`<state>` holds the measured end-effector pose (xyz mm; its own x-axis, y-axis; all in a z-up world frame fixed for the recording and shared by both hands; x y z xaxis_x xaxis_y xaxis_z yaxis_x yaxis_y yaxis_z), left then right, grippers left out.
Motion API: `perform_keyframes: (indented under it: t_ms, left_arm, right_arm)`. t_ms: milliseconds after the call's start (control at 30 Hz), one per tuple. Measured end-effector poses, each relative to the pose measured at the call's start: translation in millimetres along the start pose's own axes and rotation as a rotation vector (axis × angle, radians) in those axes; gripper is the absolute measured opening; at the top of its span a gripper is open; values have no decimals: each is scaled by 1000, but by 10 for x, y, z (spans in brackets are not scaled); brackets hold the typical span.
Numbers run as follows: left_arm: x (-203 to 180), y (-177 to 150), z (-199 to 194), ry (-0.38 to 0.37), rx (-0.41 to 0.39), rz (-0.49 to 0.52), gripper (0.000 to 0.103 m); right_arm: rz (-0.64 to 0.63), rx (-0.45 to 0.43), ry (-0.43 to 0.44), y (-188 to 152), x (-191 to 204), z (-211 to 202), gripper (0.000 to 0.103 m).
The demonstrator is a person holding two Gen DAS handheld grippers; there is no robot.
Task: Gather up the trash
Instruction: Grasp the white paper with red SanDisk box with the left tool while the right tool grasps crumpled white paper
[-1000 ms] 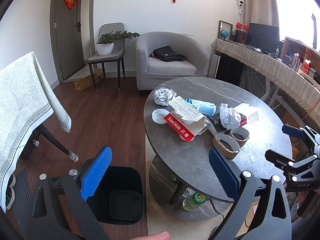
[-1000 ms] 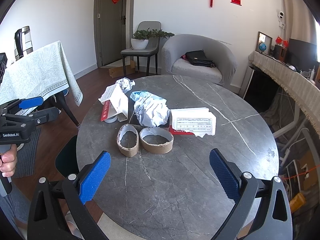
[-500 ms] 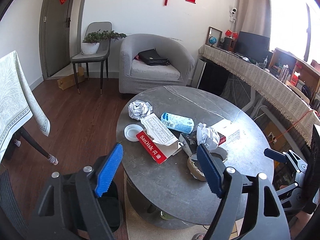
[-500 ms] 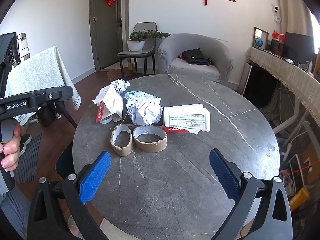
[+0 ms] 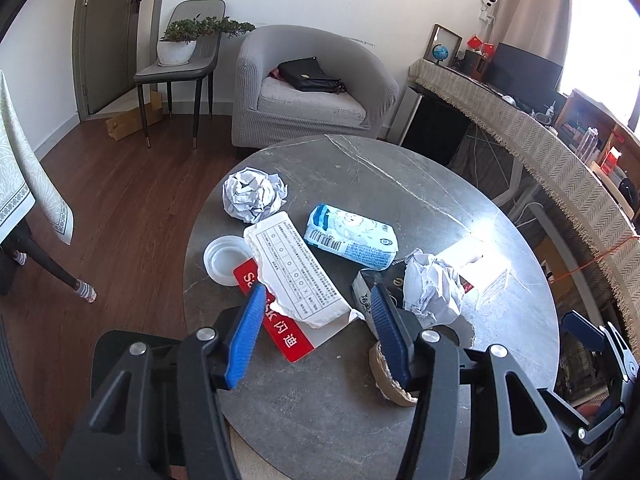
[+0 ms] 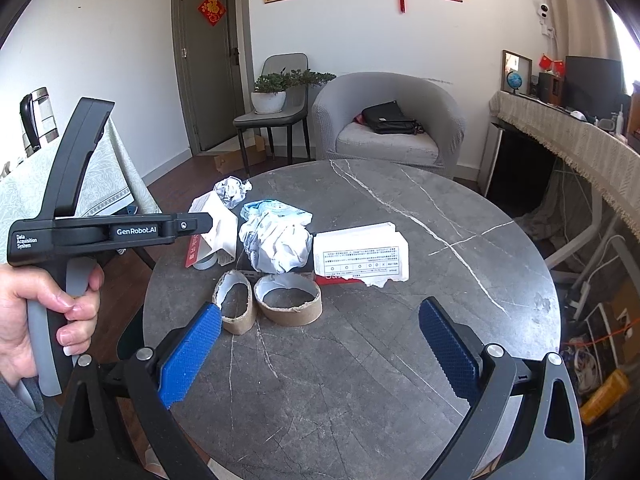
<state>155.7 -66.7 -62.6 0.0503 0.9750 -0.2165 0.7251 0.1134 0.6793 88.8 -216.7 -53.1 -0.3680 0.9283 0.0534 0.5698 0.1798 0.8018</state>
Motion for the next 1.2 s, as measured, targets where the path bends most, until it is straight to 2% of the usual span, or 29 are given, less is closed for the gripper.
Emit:
perform_keyframes:
  t_ms: [233,433,633,767,833,867,900,933,1000,1200]
  left_arm:
    - [100,75,137,28,13,-39,53]
    - [173,61,189,6,33,-75,48]
    - [202,43,92,-7,23,-65,47]
    - [224,-3,7,-42,20,-80,47]
    - [206,-17,-25,-51,18,-73,47]
    - [186,-19,-42,-53,17,-66,47]
    - [178,-24,-58,-53,14,-58,47]
    - [159,-31,-73,-54,11,-53,47]
    - [153,-19,-88,-67,14,-49,34]
    - [155,-44,-64,-99,26,-78,34]
  right_arm:
    - [11,6,5,-21,-50,29,100]
    - [13,24,21,-7,-28,121,100]
    - [31,23,71,9,43,172,100]
    - [64,14,127,35,93,183,99]
    - [76,20,153,62,122,218,90]
    - [75,23,161,81,141,240,78]
    - [72,29,167,100,161,266,72]
    - [68,34,175,120,183,288,72]
    - [59,35,188,167,247,331,68]
    - [64,58,175,252,361,516,67]
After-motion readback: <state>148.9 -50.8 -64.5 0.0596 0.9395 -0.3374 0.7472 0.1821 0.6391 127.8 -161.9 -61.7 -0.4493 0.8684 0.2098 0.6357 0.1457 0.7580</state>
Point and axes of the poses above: each gripper's, at about its wrist camera, not at the fingertips, and z roughly the way its jaws point, x to its left, y to its top, the point moved 7 cm from there along z, roughly the way its jaws point
